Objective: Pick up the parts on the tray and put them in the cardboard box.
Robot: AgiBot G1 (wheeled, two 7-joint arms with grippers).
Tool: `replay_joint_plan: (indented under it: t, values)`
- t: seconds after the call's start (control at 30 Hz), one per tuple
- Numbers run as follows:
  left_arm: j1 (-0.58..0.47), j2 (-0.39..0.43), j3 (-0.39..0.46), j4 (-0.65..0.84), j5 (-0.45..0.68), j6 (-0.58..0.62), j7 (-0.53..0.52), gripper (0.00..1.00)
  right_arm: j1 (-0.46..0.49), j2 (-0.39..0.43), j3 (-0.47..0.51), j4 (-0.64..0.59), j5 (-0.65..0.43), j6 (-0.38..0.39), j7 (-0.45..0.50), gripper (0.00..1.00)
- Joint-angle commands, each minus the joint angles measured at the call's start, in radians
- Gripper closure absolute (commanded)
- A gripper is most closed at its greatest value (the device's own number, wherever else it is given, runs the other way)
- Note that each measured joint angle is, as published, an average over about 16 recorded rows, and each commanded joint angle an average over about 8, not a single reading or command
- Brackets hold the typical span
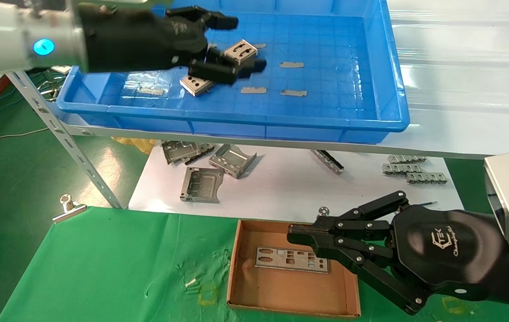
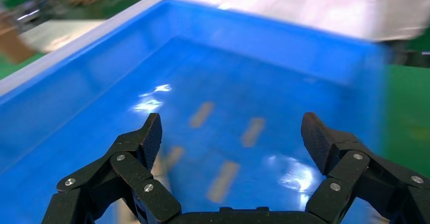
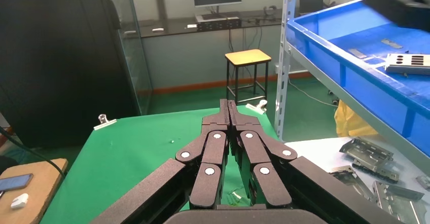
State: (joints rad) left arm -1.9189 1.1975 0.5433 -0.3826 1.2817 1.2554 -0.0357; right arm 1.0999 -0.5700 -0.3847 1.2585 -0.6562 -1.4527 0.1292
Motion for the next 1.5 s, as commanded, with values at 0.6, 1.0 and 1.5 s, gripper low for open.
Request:
replay_joint_plan:
  t: [0.6,1.0,1.5]
  values:
    - [-0.12,0.161,0.104,0.244,0.136,-0.227,-0.018,0.0,0.0,0.0,0.0,0.0,0.0,0.0,0.0,0.0]
    - [-0.115,0.16,0.154,0.224,0.145,-0.241,-0.072,0.43,0.0,0.0,0.0,0.0,0.0,0.0,0.0,0.0]
    - [-0.098,0.16,0.177,0.22,0.1,-0.265,-0.14,1.0,0.0,0.0,0.0,0.0,0.0,0.0,0.0,0.0]
